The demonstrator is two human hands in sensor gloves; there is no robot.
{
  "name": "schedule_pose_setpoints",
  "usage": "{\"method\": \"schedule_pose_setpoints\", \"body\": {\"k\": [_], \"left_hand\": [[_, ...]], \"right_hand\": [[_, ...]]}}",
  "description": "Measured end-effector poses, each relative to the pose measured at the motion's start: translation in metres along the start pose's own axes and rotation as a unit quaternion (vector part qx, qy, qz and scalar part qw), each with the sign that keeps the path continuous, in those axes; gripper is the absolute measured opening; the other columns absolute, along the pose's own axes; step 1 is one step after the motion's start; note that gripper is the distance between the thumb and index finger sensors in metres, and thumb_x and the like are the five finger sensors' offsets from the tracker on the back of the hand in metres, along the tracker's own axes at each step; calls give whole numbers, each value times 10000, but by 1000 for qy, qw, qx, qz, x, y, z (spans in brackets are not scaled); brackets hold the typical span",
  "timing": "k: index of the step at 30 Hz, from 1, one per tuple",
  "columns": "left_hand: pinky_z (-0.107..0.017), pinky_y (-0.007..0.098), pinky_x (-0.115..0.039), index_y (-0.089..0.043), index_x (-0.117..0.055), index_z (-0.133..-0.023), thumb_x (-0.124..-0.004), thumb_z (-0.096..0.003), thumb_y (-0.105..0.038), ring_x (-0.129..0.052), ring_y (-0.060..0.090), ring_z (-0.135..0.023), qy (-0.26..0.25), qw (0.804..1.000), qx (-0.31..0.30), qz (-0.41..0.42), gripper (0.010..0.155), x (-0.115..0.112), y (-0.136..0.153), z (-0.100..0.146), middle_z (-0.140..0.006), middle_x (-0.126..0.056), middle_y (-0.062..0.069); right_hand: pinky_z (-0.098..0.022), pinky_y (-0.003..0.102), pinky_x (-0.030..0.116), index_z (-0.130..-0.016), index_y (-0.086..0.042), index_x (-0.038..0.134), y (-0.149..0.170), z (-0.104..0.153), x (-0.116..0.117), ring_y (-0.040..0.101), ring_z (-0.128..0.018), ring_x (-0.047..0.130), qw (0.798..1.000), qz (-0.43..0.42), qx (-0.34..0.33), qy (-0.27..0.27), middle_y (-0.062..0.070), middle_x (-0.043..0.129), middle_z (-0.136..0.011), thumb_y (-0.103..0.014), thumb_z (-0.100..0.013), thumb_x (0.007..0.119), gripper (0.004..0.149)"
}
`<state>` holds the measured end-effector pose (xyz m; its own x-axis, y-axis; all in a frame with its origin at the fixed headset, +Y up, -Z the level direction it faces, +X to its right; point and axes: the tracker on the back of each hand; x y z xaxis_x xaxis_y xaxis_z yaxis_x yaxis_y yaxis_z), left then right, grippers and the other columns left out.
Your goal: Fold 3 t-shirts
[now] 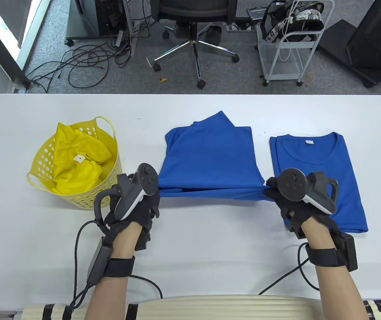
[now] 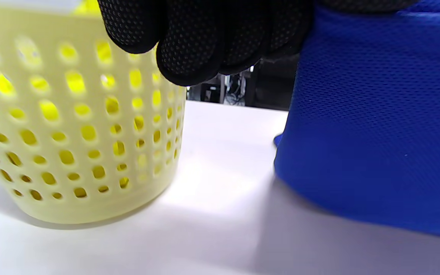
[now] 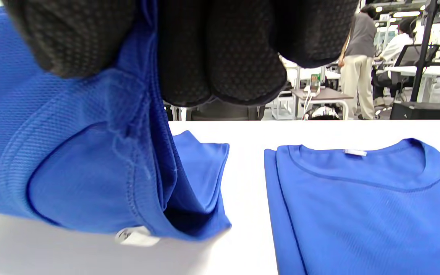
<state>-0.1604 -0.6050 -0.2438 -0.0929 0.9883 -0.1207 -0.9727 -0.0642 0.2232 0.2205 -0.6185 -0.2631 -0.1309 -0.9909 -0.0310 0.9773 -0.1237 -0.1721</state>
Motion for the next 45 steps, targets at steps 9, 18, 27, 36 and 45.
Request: {"method": "schedule_pose_setpoints", "body": {"k": [9,18,27,36,45], "left_hand": [[-587,430,-704,-293,-847,-676,-698,-449,-505,-911,203,-604,5,1000,18,-11,345,56,-6,31,-732,-855,27],[-579,423,-709,-298,-841,-688,-693,-452,-509,-914,196,-603,45,996,61,-48,349,16,-30,-31,-737,-854,26],[-585,421,-702,-301,-831,-704,-697,-448,-500,-908,200,-623,83,987,103,-93,350,-43,-56,-114,-757,-842,25],[-584,418,-703,-306,-825,-711,-697,-445,-499,-908,197,-632,118,978,125,-115,353,-89,-64,-164,-765,-839,23],[-591,410,-706,-330,-797,-737,-670,-441,-530,-911,178,-662,92,984,114,-104,379,-98,-62,-169,-790,-828,-5]], "right_hand": [[-528,505,731,-727,-165,873,-13,21,-54,284,-544,938,999,17,-6,35,92,946,-672,-353,-366,856,408],[-526,499,733,-733,-175,864,-1,-29,1,277,-546,938,998,58,21,-26,84,943,-675,-362,-371,844,408],[-538,506,716,-760,-178,841,8,-93,62,287,-573,922,986,108,73,-101,89,923,-708,-347,-383,825,414],[-544,511,702,-771,-177,829,15,-132,108,294,-585,910,978,125,92,-138,95,910,-720,-336,-389,811,414],[-560,526,675,-832,-214,761,13,-142,116,304,-621,881,974,153,114,-121,91,874,-761,-378,-413,759,450]]}}
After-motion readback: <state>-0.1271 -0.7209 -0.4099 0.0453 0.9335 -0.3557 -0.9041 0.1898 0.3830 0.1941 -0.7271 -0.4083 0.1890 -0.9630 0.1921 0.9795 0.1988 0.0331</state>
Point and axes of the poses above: the tracker on the back of each hand, its own y axis roughly to the little-finger side, its own z axis roughly from the fingertips to the wrist, x = y × z
